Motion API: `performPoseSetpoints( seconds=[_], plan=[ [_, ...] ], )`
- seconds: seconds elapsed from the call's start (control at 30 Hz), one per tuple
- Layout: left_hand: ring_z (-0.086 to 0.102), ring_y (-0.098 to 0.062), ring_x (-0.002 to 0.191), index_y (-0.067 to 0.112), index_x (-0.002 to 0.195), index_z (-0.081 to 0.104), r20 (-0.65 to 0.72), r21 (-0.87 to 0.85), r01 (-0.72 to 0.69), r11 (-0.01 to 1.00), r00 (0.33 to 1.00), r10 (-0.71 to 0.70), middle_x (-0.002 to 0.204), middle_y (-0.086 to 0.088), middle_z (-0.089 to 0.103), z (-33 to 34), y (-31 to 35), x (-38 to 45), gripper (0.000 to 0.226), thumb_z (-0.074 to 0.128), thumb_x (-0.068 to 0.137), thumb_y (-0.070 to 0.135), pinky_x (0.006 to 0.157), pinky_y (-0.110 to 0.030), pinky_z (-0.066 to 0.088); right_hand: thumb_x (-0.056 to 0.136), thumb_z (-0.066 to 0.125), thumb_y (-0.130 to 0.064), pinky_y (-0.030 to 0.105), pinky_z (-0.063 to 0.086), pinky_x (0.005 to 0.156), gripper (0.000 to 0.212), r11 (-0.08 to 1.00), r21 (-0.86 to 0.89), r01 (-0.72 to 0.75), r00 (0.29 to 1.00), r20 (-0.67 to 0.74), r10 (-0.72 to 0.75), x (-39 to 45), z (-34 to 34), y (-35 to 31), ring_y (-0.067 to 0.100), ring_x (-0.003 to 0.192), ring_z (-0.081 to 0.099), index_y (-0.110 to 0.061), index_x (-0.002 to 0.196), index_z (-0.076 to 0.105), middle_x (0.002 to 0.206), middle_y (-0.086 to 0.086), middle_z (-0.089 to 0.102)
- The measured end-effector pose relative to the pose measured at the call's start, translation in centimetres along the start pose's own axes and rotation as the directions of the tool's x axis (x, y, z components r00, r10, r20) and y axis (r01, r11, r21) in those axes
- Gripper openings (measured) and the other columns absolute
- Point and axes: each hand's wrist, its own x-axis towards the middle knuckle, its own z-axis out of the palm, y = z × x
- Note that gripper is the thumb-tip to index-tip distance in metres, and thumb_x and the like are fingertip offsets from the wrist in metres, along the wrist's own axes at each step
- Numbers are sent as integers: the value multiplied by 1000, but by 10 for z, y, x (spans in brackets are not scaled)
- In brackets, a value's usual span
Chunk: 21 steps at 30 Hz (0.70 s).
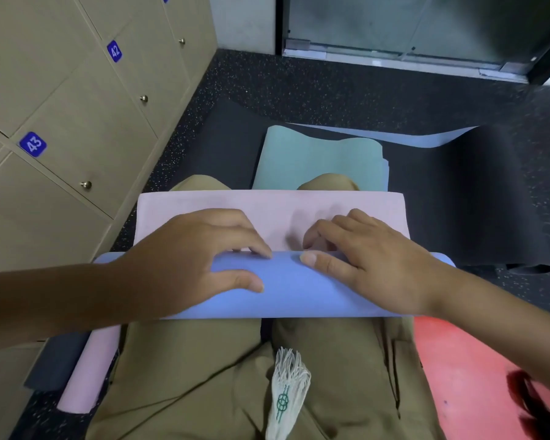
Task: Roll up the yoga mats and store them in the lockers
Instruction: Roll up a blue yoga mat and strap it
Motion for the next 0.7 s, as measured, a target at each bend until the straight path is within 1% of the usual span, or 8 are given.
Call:
performPoseSetpoints(
  seconds=[0.1,0.23,0.3,0.4,0.47,0.57,0.63,0.7],
  plan=[
    [65,-12,95,21,116,77,-72,108,-70,992,994,78,106,10,68,8,2,-11,46,62,89,56,84,-32,49,89,13,-82,32,40,94,55,999,45,-7,999,40,6,6,-2,6,9,99,45,-46,109,49,96,-14,60],
    [64,-19,98,16,127,71,-27,241,-130,962,990,140,115,3,65,11,-2,-17,68,64,84,68,79,-40,55,95,25,-74,34,46,89,46,990,139,-35,997,66,26,13,-10,6,5,95,55,-41,107,55,94,-19,64],
    [62,-17,98,16,128,70,-11,228,-135,964,990,141,114,4,65,11,-6,-12,68,65,82,67,83,-35,51,96,31,-68,32,47,85,43,988,150,-36,999,37,31,14,-13,5,5,90,56,-36,108,57,92,-18,65],
    [58,-8,100,18,127,72,24,147,-72,987,997,69,112,9,65,7,-10,-5,68,66,80,67,90,-21,42,98,28,-69,32,47,79,49,999,43,15,994,-113,-10,10,-14,3,8,86,54,-32,111,56,91,-15,62],
    [55,-1,101,23,129,71,62,91,-22,996,998,17,111,15,63,3,-13,-2,69,65,79,70,92,-12,38,99,29,-65,32,45,79,47,998,-41,39,978,-201,-47,1,-8,1,11,89,54,-29,111,58,95,-13,61],
    [56,1,107,32,132,68,93,27,54,998,994,-57,112,22,60,1,-19,5,71,64,76,76,94,-12,37,105,36,-53,39,45,80,42,978,-207,40,935,-338,-110,-16,9,-3,24,89,56,-21,112,62,101,-4,63],
    [55,1,115,39,132,66,131,-22,116,993,985,-112,116,24,60,-1,-21,11,71,62,73,78,98,-15,37,105,39,-53,41,46,86,50,966,-256,33,918,-376,-130,-24,20,-4,28,95,58,-14,123,64,111,2,64],
    [53,5,119,47,130,64,186,-60,160,985,971,-147,120,28,61,-5,-22,18,68,65,69,78,98,-12,36,103,40,-59,42,46,92,62,960,-278,37,914,-378,-145,-26,28,-1,30,102,61,-8,132,62,121,7,65]
  ],
)
